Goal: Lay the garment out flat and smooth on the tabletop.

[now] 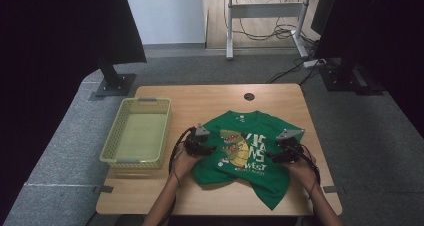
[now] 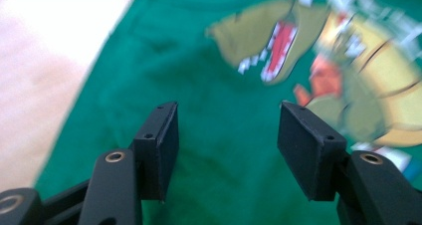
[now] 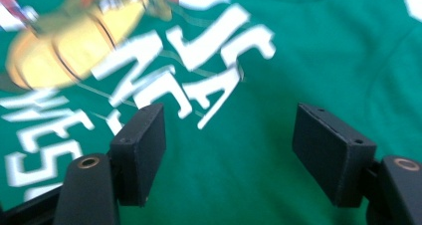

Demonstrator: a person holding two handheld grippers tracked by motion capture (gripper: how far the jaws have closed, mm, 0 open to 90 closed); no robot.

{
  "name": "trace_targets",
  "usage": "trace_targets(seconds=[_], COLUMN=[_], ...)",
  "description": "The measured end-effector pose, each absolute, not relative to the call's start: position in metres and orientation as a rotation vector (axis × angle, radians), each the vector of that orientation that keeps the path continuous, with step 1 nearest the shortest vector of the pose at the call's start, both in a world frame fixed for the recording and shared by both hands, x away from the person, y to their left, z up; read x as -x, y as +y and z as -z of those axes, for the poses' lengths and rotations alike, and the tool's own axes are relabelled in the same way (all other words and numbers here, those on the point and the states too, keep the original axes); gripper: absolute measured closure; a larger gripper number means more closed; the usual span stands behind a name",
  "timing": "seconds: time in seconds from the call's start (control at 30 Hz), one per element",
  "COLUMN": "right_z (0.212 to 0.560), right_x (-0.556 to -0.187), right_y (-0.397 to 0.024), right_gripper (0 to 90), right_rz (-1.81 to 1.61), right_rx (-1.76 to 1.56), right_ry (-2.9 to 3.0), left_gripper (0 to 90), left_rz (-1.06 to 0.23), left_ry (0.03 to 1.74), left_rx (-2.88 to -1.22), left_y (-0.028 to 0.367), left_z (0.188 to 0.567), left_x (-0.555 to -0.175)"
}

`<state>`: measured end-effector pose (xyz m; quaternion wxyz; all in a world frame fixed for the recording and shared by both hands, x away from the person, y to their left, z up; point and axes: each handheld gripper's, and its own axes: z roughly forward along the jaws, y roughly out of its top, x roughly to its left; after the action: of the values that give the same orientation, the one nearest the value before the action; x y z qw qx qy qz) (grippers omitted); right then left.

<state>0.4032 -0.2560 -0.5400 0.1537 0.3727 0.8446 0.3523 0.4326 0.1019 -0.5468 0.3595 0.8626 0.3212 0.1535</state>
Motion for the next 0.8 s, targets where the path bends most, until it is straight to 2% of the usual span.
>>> trace_targets(seconds=[0.07, 0.37, 0.4, 0.53, 0.63, 0.67, 0.73, 0.77, 0.8], right_z=[0.552, 0.551, 0.551, 0.549, 0.546, 0.54, 0.53, 0.53, 0.53], right_x=[-0.402, -0.381, -0.381, -0.359, -0.352, -0.35, -0.356, -0.356, -0.356], right_y=[-0.256, -0.253, -0.253, -0.253, -0.252, -0.252, -0.254, -0.254, -0.254], right_gripper=[27.3, 27.7, 27.8, 27.8, 30.3, 30.2, 30.2, 30.2, 30.2], right_rz=[-1.009, -1.001, -1.001, -0.987, -0.971, -1.008, -1.036, -1.036, -1.036], right_rx=[-1.081, -1.046, -1.046, -1.023, -1.028, -1.018, -1.024, -1.024, -1.024], right_ry=[2.433, 2.471, 2.471, 2.509, 2.529, 2.515, 2.473, 2.473, 2.473], left_gripper=[39.6, 38.9, 38.9, 37.3, 39.3, 39.3, 40.5, 40.5, 40.1], left_rz=[-0.394, -0.399, -0.384, -0.346, -0.341, -0.334, -0.334, -0.354, -0.354], left_ry=[0.835, 0.821, 0.812, 0.769, 0.758, 0.796, 0.796, 0.849, 0.849], left_rx=[-2.212, -2.232, -2.248, -2.294, -2.27, -2.186, -2.186, -2.12, -2.12], left_y=[0.103, 0.102, 0.104, 0.108, 0.113, 0.121, 0.121, 0.126, 0.126], left_z=[0.548, 0.547, 0.546, 0.542, 0.532, 0.517, 0.517, 0.499, 0.499], left_x=[-0.43, -0.407, -0.389, -0.374, -0.376, -0.387, -0.387, -0.413, -0.413])
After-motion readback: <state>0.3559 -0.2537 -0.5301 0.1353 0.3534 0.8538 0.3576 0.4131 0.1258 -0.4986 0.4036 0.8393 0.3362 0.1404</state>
